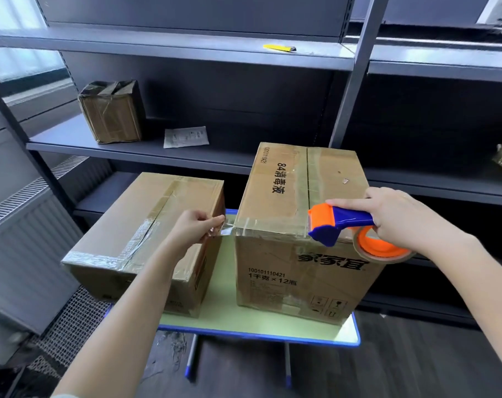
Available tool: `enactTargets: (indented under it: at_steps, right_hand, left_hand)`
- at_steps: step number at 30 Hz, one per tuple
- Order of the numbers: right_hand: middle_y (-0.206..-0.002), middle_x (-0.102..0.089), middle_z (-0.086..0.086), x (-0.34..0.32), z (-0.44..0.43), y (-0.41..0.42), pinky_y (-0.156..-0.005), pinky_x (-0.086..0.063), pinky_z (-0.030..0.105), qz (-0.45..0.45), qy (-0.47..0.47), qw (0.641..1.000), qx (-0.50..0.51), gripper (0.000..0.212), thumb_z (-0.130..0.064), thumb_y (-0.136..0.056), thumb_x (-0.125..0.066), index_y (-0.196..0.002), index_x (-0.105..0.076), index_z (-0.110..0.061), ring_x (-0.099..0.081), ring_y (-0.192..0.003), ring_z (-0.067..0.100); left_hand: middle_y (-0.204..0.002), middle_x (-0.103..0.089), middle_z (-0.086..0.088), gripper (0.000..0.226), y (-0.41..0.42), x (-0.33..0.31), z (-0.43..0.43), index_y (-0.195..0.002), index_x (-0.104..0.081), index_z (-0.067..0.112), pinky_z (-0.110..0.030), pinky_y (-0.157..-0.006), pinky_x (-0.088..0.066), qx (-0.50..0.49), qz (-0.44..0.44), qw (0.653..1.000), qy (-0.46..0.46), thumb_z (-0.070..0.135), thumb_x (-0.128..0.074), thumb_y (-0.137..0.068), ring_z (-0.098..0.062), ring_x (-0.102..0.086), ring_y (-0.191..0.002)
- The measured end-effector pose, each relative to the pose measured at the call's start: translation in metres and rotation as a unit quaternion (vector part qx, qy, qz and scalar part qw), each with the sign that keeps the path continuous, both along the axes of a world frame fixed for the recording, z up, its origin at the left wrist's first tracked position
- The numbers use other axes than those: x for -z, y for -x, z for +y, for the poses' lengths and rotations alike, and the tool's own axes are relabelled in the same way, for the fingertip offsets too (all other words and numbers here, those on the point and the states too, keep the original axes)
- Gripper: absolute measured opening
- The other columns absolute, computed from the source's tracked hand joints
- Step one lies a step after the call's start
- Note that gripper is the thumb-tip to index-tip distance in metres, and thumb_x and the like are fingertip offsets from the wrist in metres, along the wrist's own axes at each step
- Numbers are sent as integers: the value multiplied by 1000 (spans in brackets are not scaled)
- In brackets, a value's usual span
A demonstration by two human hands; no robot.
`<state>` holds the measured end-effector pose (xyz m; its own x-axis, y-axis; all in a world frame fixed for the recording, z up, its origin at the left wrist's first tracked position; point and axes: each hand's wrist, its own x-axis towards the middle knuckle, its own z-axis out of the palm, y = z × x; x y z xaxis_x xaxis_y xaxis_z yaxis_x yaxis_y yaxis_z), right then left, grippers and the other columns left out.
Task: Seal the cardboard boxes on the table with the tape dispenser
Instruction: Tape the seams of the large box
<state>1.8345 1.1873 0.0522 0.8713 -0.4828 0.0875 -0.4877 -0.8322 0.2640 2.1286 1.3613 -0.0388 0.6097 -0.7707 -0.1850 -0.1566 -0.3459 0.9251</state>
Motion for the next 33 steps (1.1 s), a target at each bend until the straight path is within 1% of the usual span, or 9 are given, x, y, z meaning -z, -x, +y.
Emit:
enactTargets:
  at_steps: [2,9,15,18,20,22,25,28,33]
  right_hand:
    - [-90,-40,-4,0,1,-1,-69,-29,22,3,-1,1000,-2,83,-18,-92,-42,-114,24,-62,-43,-83,12]
    - [-92,-41,-4,-3,2,-2,-70,-31,22,-7,-13,1000,-7,78,-19,-93,-43,-134,10,-58,-41,-84,12]
    - [-92,-45,-4,-2,-1,-1,-72,-33,24,-10,-13,1000,-14,76,-14,-90,-42,-140,-3,-58,-43,-86,13]
    - [-91,-43,-3,-3,-2,3,-73,-34,25,-13,-18,1000,-15,75,-15,-91,-42,-140,-3,-57,-42,-86,14]
    - [-88,-41,-4,-4,-2,3,-72,-32,25,-18,-21,999,-16,75,-15,-91,-42,-140,-5,-56,-40,-84,14]
    - [-87,-41,-4,-5,-3,3,-72,-32,25,-25,-30,999,-14,75,-13,-90,-42,-140,-7,-57,-40,-83,14]
    - [-87,-42,-3,-5,-5,4,-72,-34,26,-33,-51,998,-14,75,-12,-90,-41,-140,-9,-57,-41,-83,15]
    - [-88,-43,-3,-7,-6,5,-73,-37,27,-31,-53,998,-16,74,-12,-90,-41,-140,-10,-57,-43,-82,15]
    - [-88,-43,-2,-8,-3,2,-75,-36,27,-21,-47,998,-22,71,-12,-92,-38,-140,-11,-57,-44,-85,16]
  left_hand:
    - [-47,-51,10,32,11,7,-1,-66,-55,9,-19,-48,-33,11,-7,1000,-10,30,-64,-88,-6,-39,-44]
    - [-61,-53,2,32,30,13,-7,-69,-54,14,-15,-37,-26,24,24,999,-39,32,-52,-96,-6,-37,-38]
    - [-68,-46,0,37,38,31,-7,-81,-51,12,-20,-45,-29,52,38,990,-128,42,-40,-98,-13,-39,-51]
    - [-77,-57,2,16,42,52,-10,-82,-55,19,-23,-62,-42,-37,-88,995,24,14,-49,-96,-17,-55,-72]
    - [-95,-62,1,27,48,46,-5,-100,-60,15,-28,-82,-47,-92,-189,967,144,-3,-44,-90,-17,-58,-93]
    - [-108,-61,0,32,65,29,0,-114,-60,7,-22,-95,-42,-63,-314,922,219,5,-44,-87,-10,-54,-104]
    - [-120,-64,-3,47,101,14,-7,-122,-61,6,-28,-101,-40,42,-496,846,193,36,-49,-87,-14,-56,-114]
    - [-124,-62,-6,63,131,22,-30,-125,-61,9,-33,-102,-43,73,-573,808,115,56,-47,-86,-16,-58,-117]
    - [-106,-70,-4,26,135,36,-45,-105,-73,9,-32,-93,-51,11,-600,777,190,22,-66,-83,-17,-66,-104]
